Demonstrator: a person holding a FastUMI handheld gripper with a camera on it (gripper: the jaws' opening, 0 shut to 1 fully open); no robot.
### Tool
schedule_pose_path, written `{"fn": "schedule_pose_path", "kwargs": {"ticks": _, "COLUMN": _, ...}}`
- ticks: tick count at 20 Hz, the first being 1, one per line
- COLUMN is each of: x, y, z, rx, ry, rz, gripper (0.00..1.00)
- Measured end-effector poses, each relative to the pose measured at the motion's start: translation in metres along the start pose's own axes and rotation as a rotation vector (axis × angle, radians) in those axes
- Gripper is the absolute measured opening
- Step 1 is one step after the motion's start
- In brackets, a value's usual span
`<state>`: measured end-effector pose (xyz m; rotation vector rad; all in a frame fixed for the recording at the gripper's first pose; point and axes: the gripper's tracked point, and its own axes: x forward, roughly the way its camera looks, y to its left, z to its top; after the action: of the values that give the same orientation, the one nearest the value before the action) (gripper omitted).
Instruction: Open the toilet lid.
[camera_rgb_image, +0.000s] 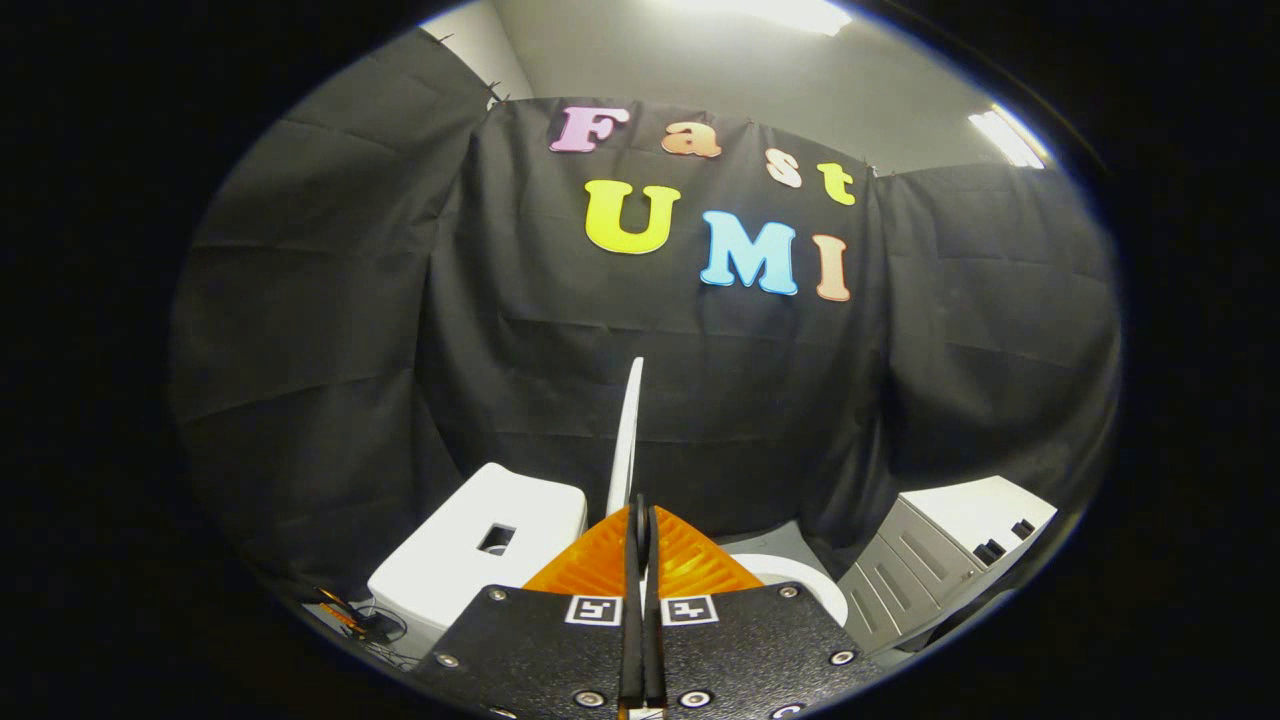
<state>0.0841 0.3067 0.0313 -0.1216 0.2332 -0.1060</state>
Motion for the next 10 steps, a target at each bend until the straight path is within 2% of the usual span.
{"fn": "schedule_pose_path", "kwargs": {"ticks": 10, "x": -0.001, "y": 0.056, "z": 0.002, "rx": -0.069, "ry": -0.020, "rz": 0.079, "gripper": 0.00}}
